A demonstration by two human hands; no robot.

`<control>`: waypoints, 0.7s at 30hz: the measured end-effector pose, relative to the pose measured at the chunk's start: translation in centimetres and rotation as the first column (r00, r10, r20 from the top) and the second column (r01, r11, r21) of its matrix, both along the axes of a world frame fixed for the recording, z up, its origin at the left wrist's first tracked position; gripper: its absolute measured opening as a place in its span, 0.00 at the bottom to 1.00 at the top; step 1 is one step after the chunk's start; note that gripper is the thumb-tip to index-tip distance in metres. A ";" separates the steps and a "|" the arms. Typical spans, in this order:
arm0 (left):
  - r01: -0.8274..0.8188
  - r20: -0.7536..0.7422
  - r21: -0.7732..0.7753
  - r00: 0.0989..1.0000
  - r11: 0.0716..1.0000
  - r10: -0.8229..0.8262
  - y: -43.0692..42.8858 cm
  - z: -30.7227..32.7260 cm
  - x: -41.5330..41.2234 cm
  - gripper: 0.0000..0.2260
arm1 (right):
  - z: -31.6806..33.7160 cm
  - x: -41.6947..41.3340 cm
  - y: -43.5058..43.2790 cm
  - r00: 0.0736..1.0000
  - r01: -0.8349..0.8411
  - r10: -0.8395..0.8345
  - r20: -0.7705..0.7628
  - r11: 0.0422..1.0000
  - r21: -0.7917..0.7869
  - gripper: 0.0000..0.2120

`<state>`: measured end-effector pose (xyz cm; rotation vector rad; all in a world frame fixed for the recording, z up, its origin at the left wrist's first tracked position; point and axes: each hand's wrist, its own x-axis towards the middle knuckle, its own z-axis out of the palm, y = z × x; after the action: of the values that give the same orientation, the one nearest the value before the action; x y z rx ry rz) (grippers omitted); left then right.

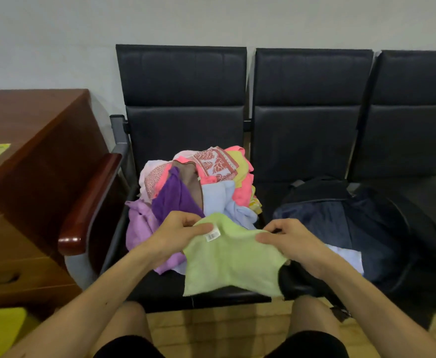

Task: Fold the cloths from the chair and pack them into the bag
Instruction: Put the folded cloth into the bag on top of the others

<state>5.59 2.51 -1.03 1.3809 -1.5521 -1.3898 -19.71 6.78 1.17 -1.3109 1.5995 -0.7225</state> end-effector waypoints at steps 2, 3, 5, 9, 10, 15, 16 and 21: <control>0.014 -0.074 0.035 0.997 0.999 -0.011 0.7 0.1 -1.5 0.08 | -0.1 1.6 0.5 0.991 0.009 -0.018 0.131 0.998 0.068 0.07; 0.023 -0.103 0.040 0.994 0.999 -0.019 0.9 0.0 -2.2 0.07 | -0.2 2.3 0.7 0.984 0.007 -0.019 0.176 0.998 0.070 0.08; 0.036 -0.144 0.033 0.989 0.999 -0.031 1.2 -0.1 -3.1 0.08 | -0.1 3.6 0.9 0.970 0.020 -0.031 0.242 0.999 0.048 0.09; 0.028 -0.170 0.006 0.985 1.000 -0.027 1.4 -0.6 -4.3 0.07 | -0.4 5.3 1.2 0.940 0.069 -0.078 0.332 0.997 0.039 0.12; 0.025 -0.180 0.011 0.983 1.000 -0.023 1.5 -0.6 -4.4 0.08 | -0.4 5.5 1.3 0.934 0.072 -0.084 0.347 0.996 0.047 0.13; 0.078 -0.175 0.007 0.982 0.997 -0.076 1.9 -1.0 -4.3 0.14 | -0.2 5.5 1.7 0.919 0.071 -0.081 0.386 0.997 0.042 0.18; 0.094 -0.184 0.006 0.979 0.996 -0.091 2.0 -1.0 -4.2 0.17 | -0.1 5.4 1.7 0.919 0.069 -0.080 0.385 0.997 0.042 0.19; 0.207 -0.237 0.005 0.951 0.978 -0.200 2.9 -0.6 -3.4 0.17 | -0.1 5.0 1.6 0.910 0.098 -0.103 0.401 0.995 0.032 0.18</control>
<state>2.22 5.46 -1.63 1.0496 -1.5527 -1.6420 -14.76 8.36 1.08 -0.9951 1.3368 -0.9764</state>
